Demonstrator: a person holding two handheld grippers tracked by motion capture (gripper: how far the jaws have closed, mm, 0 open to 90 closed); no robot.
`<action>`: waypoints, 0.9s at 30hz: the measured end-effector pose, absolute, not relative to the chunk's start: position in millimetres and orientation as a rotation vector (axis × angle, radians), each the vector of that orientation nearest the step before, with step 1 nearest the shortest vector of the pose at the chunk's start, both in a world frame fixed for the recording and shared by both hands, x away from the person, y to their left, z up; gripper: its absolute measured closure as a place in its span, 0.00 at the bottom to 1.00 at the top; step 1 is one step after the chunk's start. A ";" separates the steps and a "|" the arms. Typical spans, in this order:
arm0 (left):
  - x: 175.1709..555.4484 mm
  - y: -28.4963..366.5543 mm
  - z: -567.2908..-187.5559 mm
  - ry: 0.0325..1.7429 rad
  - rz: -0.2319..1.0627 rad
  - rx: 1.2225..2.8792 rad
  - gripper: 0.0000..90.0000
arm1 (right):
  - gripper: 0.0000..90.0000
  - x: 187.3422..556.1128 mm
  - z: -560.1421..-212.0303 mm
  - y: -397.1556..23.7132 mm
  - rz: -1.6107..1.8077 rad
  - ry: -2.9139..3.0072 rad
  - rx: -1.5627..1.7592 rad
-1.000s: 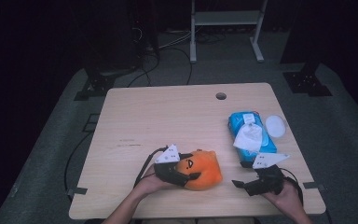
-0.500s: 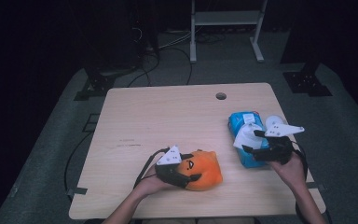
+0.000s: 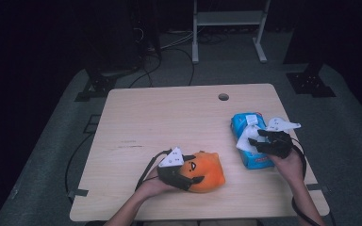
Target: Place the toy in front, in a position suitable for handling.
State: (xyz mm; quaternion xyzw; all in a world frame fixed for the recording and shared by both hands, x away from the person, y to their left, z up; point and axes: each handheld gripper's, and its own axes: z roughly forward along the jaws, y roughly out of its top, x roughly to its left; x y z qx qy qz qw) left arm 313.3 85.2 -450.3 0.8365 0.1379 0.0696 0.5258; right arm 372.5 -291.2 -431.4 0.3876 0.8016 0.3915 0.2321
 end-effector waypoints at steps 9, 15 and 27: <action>313.3 86.0 -451.0 0.330 0.161 1.998 0.22 | 0.75 372.3 -431.5 -287.5 1.128 2.238 1.094; 313.7 86.9 -451.8 0.330 0.157 1.990 0.22 | 0.85 371.5 -429.9 -286.0 1.135 2.256 1.109; 313.7 87.3 -452.1 0.332 0.158 1.988 0.21 | 0.94 368.2 -427.7 -290.0 1.125 2.243 1.151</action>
